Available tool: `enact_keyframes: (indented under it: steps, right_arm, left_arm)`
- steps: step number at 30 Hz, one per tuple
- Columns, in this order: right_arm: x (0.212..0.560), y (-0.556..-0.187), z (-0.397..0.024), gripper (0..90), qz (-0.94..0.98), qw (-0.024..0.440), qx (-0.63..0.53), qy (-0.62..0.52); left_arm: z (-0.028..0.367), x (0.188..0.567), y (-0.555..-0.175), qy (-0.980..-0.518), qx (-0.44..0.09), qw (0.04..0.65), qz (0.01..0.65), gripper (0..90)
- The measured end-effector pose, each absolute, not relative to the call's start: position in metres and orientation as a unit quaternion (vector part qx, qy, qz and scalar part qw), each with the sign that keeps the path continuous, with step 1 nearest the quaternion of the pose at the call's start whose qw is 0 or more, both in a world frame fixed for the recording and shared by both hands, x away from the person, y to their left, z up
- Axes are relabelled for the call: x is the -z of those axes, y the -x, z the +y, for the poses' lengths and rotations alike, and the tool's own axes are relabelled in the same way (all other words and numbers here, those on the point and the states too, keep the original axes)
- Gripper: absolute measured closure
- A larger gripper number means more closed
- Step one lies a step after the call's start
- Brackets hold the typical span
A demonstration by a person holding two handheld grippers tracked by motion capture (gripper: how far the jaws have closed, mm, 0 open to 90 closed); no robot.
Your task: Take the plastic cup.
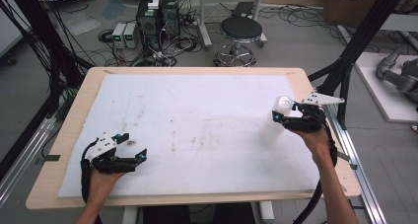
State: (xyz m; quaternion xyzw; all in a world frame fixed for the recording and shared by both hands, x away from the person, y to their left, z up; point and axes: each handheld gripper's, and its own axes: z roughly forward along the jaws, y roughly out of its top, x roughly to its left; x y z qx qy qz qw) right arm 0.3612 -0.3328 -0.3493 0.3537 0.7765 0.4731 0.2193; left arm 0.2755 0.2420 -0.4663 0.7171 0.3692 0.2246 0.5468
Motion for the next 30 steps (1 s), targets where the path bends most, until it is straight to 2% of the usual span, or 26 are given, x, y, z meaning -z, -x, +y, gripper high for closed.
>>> enact_keyframes:
  steps: [30]
  right_arm:
    - [0.336,-0.357,-0.332,37.4,0.767,0.232,-0.492,-0.342]
  left_arm:
    - [0.242,0.466,-0.276,-0.717,-0.224,0.546,0.370,7.7]
